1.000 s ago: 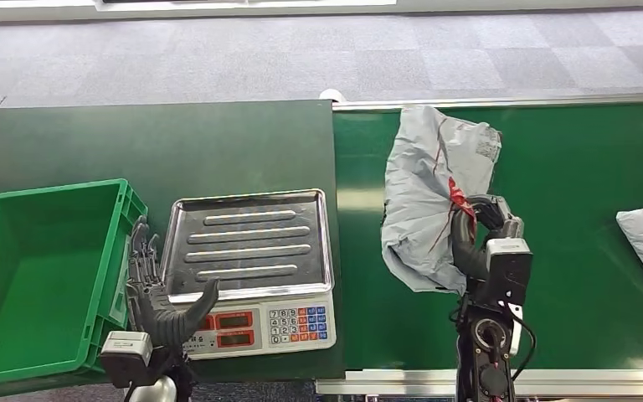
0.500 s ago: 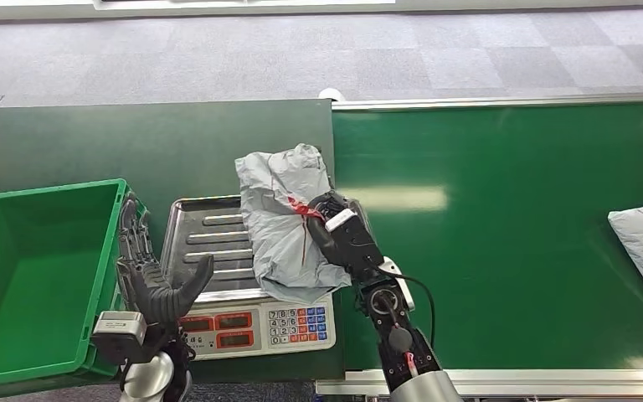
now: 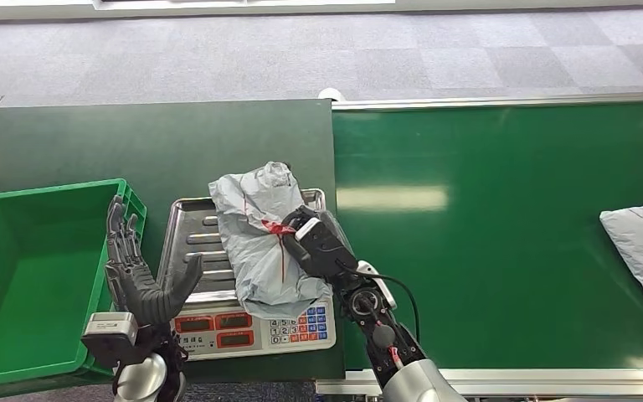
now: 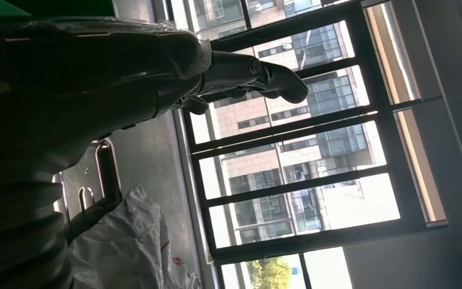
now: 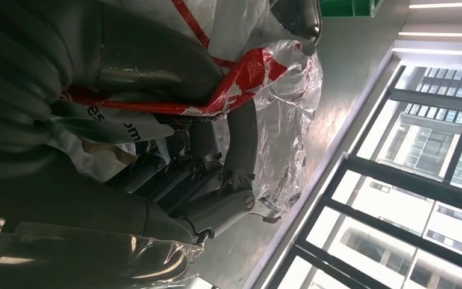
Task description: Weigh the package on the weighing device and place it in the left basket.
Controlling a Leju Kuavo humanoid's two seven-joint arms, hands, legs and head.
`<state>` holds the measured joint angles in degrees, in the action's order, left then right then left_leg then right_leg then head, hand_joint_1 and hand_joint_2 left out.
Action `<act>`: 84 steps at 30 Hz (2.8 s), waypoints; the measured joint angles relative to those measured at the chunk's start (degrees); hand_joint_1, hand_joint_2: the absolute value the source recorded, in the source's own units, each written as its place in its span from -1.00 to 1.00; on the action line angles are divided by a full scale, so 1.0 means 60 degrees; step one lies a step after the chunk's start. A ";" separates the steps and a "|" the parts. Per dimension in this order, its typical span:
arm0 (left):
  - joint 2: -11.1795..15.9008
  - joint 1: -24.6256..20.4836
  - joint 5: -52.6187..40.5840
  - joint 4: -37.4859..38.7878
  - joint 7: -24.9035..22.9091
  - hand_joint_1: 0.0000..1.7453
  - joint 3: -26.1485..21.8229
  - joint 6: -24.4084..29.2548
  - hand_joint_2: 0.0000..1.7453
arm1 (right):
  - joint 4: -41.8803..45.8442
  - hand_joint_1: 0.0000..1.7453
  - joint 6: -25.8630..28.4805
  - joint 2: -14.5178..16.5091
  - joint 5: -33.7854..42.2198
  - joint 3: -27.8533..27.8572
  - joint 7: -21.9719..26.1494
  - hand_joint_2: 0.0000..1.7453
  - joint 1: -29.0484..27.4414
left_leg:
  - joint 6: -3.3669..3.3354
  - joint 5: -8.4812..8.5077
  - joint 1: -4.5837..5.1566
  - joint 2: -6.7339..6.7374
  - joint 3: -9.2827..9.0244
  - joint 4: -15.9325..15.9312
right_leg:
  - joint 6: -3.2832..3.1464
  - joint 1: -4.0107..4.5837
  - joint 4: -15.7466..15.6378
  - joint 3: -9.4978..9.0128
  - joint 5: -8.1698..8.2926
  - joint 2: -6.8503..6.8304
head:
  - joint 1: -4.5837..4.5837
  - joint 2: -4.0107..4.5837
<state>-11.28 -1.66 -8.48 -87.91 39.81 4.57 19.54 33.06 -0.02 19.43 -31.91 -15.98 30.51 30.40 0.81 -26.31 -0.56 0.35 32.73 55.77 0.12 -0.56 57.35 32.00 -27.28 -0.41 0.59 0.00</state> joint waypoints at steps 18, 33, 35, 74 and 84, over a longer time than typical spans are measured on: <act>-0.0072 0.0026 -0.0200 -0.0011 0.0001 -1.00 -0.0109 -0.0156 1.00 | -0.0363 -1.00 0.0965 -0.0015 0.0157 0.0176 0.0108 1.00 -0.0034 | 0.0000 -0.0001 0.0000 0.0002 -0.0001 0.0001 | 0.0000 0.0000 0.0000 0.0003 0.0000 0.0001 | 0.0000 0.0000; -0.0277 0.0087 -0.1813 0.0571 -0.0296 -1.00 -0.0066 -0.1065 1.00 | 0.2917 -1.00 0.1723 -0.0072 0.0790 0.0777 0.0539 1.00 -0.1299 | -0.0001 -0.0001 0.0001 0.0002 -0.0001 0.0006 | 0.0001 -0.0003 -0.0003 0.0006 0.0000 -0.0006 | -0.0003 0.0000; -0.0386 -0.0070 -0.2608 0.0894 -0.0817 -1.00 -0.0040 -0.1212 1.00 | 0.3622 -1.00 0.2016 -0.0097 0.0804 0.0844 0.0560 1.00 -0.1489 | -0.0001 -0.0001 0.0001 0.0007 -0.0002 0.0007 | 0.0001 -0.0003 -0.0003 0.0005 0.0001 0.0000 | -0.0003 0.0000; -0.0944 -0.2772 -1.1915 0.5076 -0.7821 1.00 0.0767 0.1038 1.00 | 0.7309 -1.00 0.2399 -0.0127 0.0787 0.0652 0.0441 1.00 -0.3013 | -0.0002 -0.0002 0.0001 0.0001 -0.0011 0.0010 | 0.0001 -0.0004 -0.0003 -0.0007 0.0002 -0.0003 | 0.0000 0.0000; -0.0969 -0.2738 -1.1378 0.5014 -0.7097 1.00 0.0677 0.1704 1.00 | 0.7266 -1.00 0.2289 -0.0127 0.0793 0.0689 0.0442 1.00 -0.3016 | -0.0002 -0.0002 0.0001 0.0001 -0.0008 0.0010 | 0.0001 -0.0003 -0.0003 -0.0005 0.0002 -0.0003 | 0.0000 0.0000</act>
<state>-17.09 -18.09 -76.75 -57.83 -2.77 8.63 29.76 76.65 13.71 18.67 -27.15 -11.85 33.16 12.31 0.80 -26.32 -0.55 0.36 32.68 55.84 0.12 -0.58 57.33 31.97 -27.27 -0.42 0.59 0.00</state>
